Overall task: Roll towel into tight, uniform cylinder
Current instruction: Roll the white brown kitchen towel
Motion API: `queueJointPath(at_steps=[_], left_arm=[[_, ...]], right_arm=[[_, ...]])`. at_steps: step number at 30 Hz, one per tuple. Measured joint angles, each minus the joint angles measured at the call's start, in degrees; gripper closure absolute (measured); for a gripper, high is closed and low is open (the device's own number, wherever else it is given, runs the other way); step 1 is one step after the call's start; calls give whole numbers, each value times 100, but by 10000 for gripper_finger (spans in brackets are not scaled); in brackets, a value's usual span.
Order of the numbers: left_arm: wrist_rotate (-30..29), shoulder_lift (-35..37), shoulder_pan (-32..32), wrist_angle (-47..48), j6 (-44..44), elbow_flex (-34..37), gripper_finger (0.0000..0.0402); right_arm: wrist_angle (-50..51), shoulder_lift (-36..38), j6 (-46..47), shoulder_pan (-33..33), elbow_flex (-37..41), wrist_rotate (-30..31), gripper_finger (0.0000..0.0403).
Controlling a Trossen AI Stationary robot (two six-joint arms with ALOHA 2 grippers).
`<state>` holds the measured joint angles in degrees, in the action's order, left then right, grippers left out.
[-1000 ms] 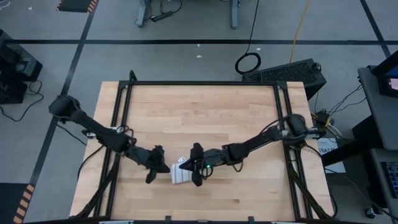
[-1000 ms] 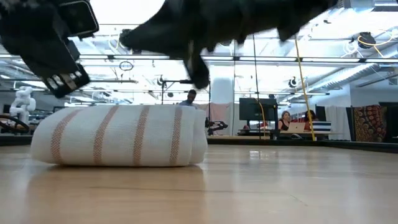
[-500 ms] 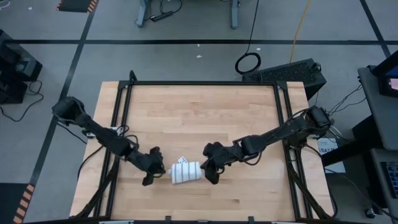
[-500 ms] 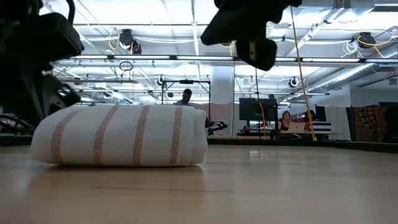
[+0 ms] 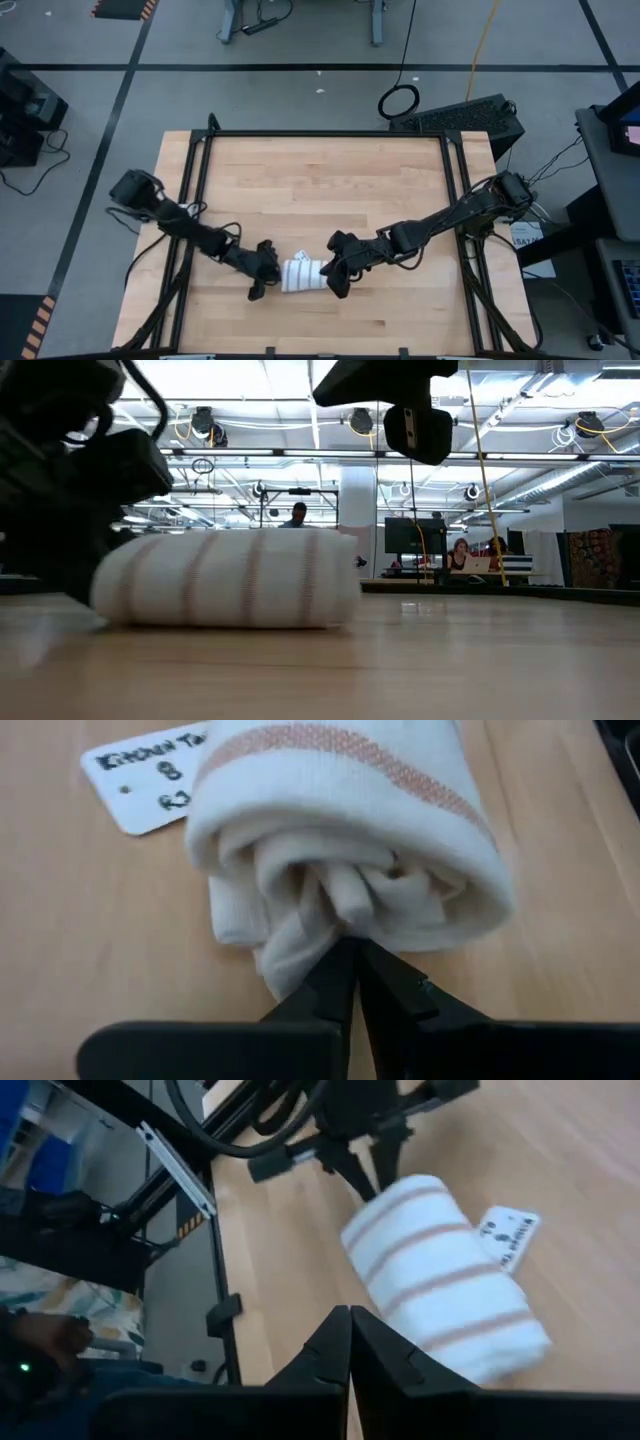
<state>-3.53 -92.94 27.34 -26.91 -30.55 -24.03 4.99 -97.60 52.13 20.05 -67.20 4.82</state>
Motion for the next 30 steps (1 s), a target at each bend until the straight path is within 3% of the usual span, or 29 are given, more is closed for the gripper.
queueJointPath(at_steps=[4,9,14,16,23,30], left_arm=[[-138,-224,-262,-499,388,-42,375],[133,-164,-617,-130,578,-152,375],[1317,443,-917,440,442,-149,375],[1471,774,-934,807,281,-151,375],[1219,1148,-921,842,453,-146,375],[772,828,-980,841,699,-146,375]], right_arm=[[-31,0,260,-6,0,103,403],[-5,0,510,43,0,125,403],[445,0,869,242,0,84,403],[865,0,1149,335,0,26,403],[2464,-210,1323,399,2,-389,403],[2019,-988,369,-20,0,-1491,403]])
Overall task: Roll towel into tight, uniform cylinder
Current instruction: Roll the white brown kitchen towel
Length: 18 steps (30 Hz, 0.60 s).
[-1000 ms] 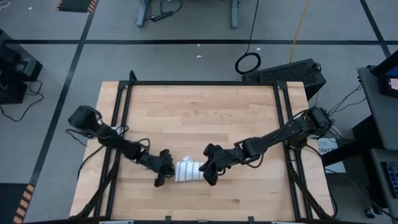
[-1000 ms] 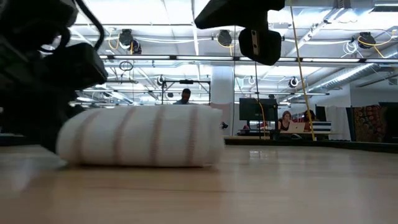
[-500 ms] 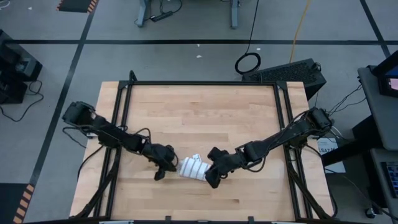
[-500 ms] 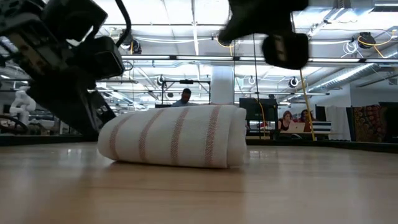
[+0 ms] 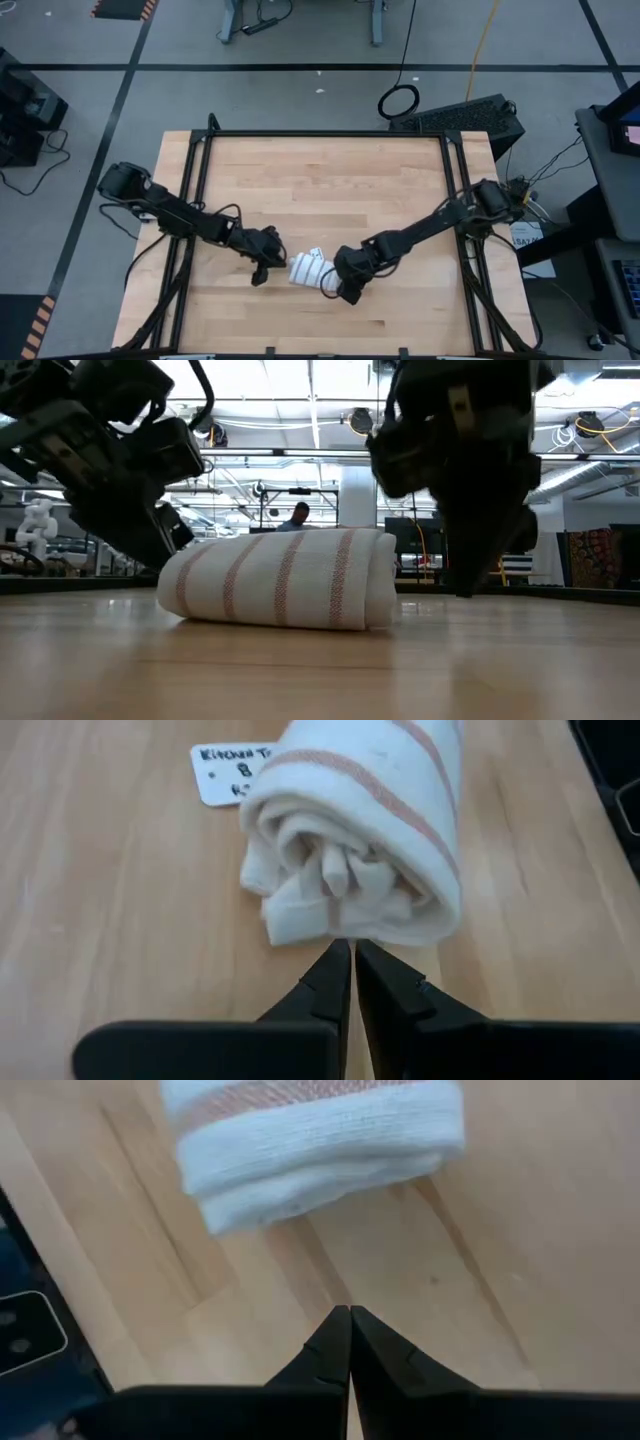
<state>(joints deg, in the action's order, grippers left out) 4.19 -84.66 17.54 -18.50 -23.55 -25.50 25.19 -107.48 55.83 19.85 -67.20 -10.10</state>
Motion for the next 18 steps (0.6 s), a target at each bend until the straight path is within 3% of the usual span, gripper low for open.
queueJointPath(at_steps=[11,18], left_arm=[[-133,-667,-7,-1028,31,-2,375],[-137,-796,-17,-1104,-9,-2,375]], right_arm=[[-438,-190,-542,-454,0,-185,403],[-540,-190,-894,-820,0,-156,403]])
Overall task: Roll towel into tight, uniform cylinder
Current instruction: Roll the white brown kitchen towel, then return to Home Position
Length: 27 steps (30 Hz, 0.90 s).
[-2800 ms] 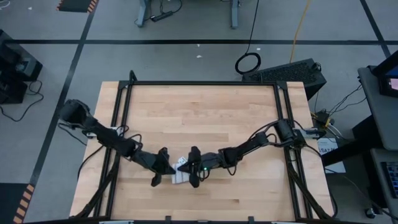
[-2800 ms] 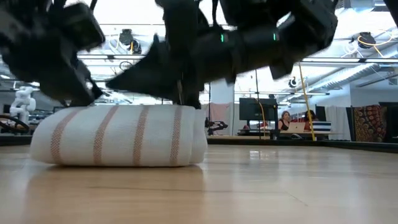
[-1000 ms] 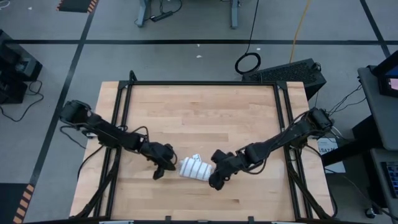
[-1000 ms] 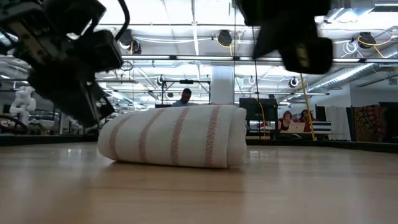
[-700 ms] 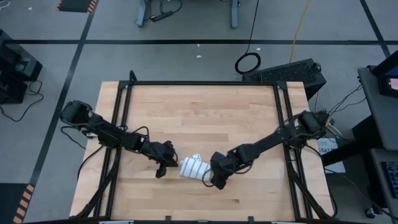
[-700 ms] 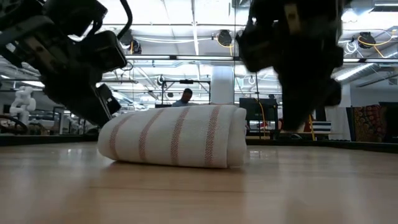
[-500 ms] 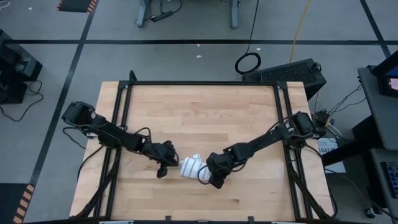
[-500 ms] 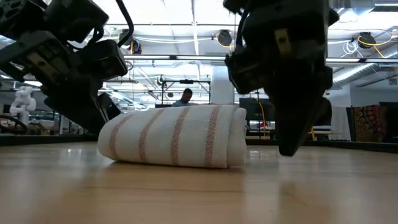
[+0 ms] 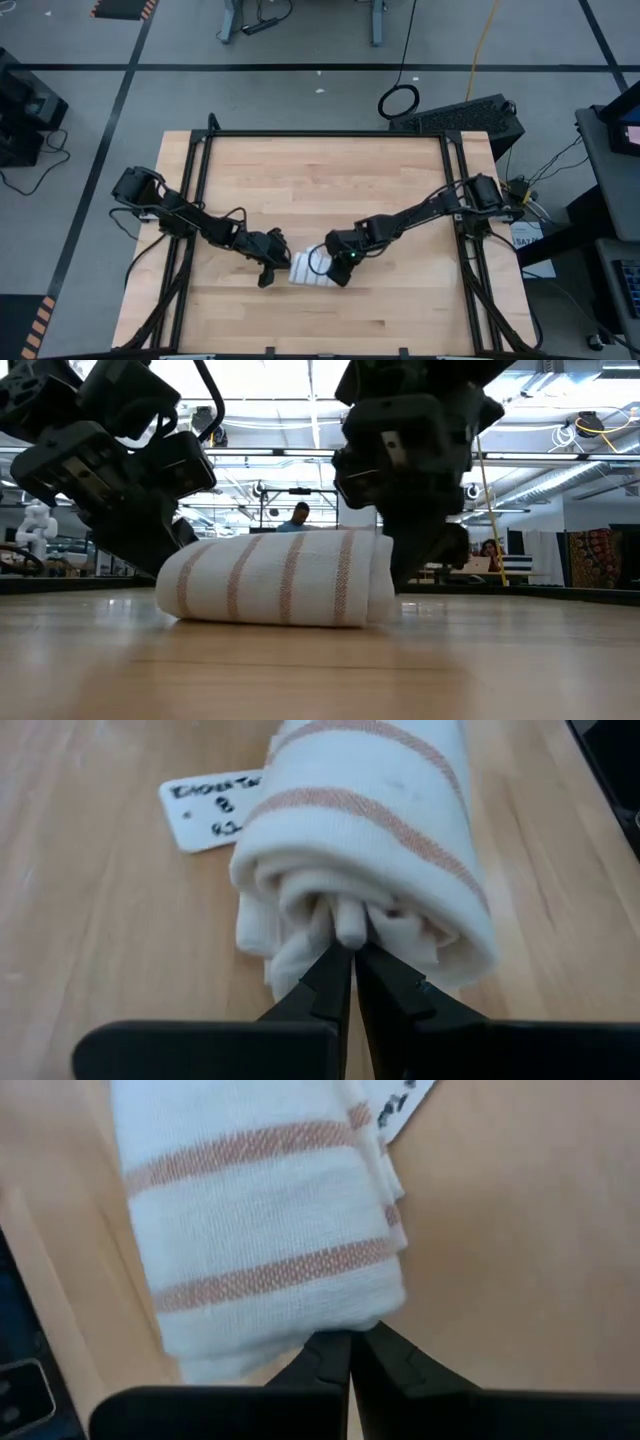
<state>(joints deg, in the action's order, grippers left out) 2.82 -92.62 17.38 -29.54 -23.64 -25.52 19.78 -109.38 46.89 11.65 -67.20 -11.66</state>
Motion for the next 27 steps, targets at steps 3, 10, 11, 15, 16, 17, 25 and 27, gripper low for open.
queueJointPath(at_steps=[3,10,11,15,16,17,25,27], left_arm=[[-1,33,-12,18,-2,0,375],[368,276,-191,463,-626,-1,375],[518,362,-237,679,-812,-4,375],[864,982,-283,1498,-1045,2,375],[874,1182,-279,1653,-997,2,375],[880,1396,-276,1789,-926,2,375],[549,3150,-279,1967,-806,2,375],[466,3530,-279,1864,-544,-5,375]], right_arm=[[-79,0,-160,-159,0,13,403],[-41,22,-302,-423,0,-117,403],[7,58,-303,-434,0,-183,403],[206,367,-397,-445,0,-225,403],[304,457,-425,-445,0,-225,403],[401,544,-448,-447,0,-221,403],[425,1579,-1189,-371,2,258,403],[240,1932,-1718,-287,2,557,403]])
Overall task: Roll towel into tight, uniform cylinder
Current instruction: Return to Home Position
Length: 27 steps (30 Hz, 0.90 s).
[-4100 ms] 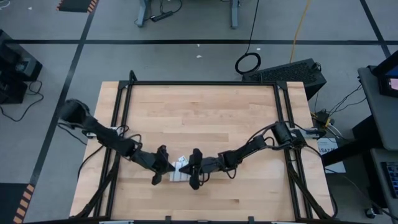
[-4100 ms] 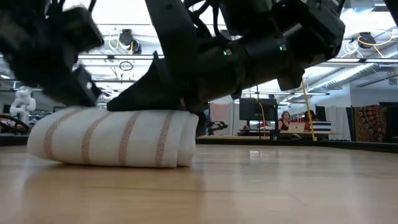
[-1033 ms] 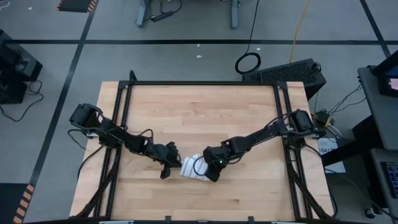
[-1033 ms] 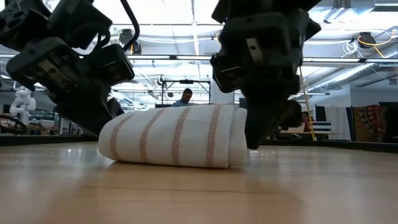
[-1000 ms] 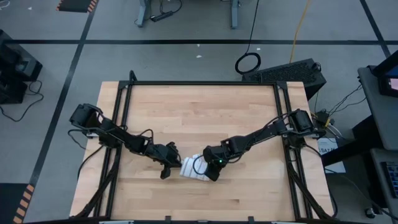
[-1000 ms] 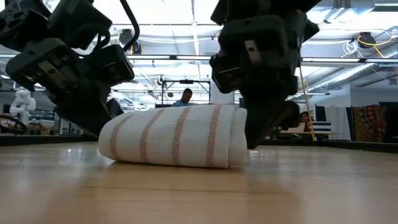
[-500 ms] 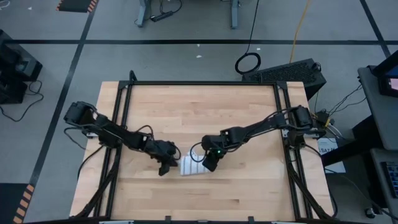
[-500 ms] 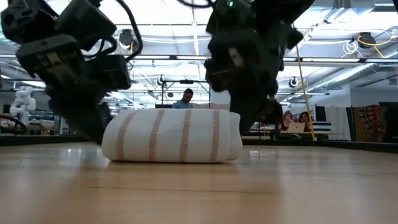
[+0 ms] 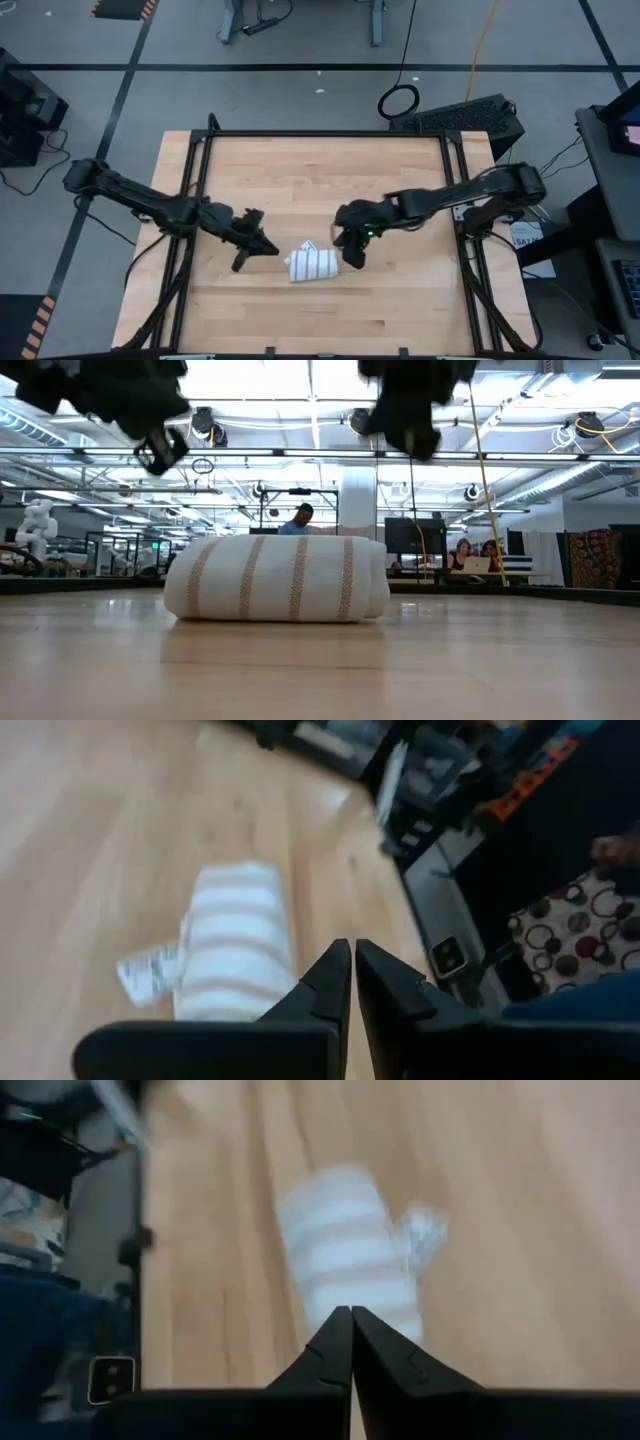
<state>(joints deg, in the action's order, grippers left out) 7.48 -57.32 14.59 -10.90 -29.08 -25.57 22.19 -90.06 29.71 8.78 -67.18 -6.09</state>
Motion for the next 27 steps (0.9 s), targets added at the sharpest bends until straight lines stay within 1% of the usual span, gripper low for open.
queueJointPath(at_steps=[2,4,6,8,10,14,17,20,23,27], left_arm=[[-13,317,0,41,331,-3,375],[-38,483,13,12,560,-3,375],[-140,547,-26,48,1184,-3,375],[-201,577,-52,31,1443,-1,375],[-232,649,-53,32,1421,-1,375],[-404,646,-25,106,1037,3,375],[-439,625,45,102,973,5,375],[-645,625,198,99,990,10,375],[-1020,627,374,103,987,36,375],[-1554,629,598,127,865,36,375]], right_arm=[[-326,325,-570,110,-2,258,403],[-484,587,-1010,203,-7,611,403],[-478,758,-1275,204,-7,853,403],[-369,887,-1450,185,0,931,403],[-392,982,-1537,195,0,935,403],[-294,1082,-1711,436,0,894,403],[-252,1080,-1989,654,0,905,403],[-286,1069,-2096,811,34,988,403],[-368,1056,-1934,951,191,1384,403],[-928,1058,-1690,1123,562,2019,403]])
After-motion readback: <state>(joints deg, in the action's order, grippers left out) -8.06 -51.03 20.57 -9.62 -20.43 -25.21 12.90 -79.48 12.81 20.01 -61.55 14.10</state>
